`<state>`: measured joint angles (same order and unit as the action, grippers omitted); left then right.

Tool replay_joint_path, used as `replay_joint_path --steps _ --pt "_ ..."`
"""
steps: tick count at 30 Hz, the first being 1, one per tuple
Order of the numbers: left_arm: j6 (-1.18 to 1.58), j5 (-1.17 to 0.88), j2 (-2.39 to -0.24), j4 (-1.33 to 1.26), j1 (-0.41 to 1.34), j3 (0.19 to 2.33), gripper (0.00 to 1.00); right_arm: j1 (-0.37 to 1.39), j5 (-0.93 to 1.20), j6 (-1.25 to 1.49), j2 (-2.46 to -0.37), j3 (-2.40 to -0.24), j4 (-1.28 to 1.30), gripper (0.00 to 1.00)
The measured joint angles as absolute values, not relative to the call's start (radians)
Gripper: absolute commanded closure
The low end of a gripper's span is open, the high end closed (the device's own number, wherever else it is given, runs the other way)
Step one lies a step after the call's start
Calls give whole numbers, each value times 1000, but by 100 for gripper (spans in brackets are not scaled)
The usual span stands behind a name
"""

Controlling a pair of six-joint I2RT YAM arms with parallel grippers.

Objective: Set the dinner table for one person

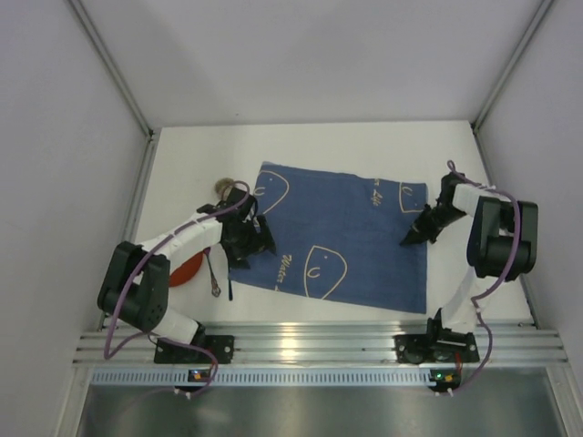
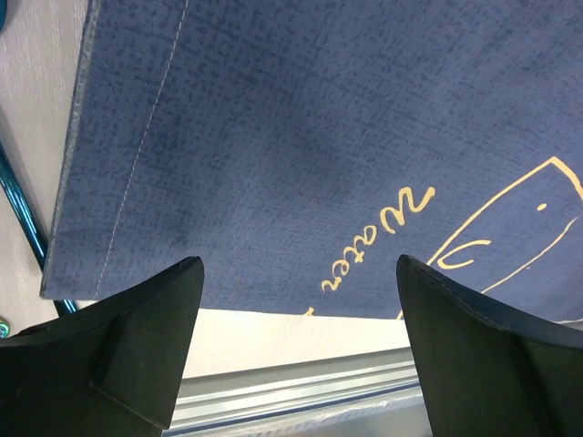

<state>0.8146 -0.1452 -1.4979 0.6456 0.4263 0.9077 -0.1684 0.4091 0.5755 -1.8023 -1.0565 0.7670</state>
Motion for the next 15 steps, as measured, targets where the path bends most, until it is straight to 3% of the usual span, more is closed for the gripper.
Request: replay_joint_path --steps 15 --pt "866 -212 -1431 538 472 735 10 -100 377 575 -2020 -1358 833 100"
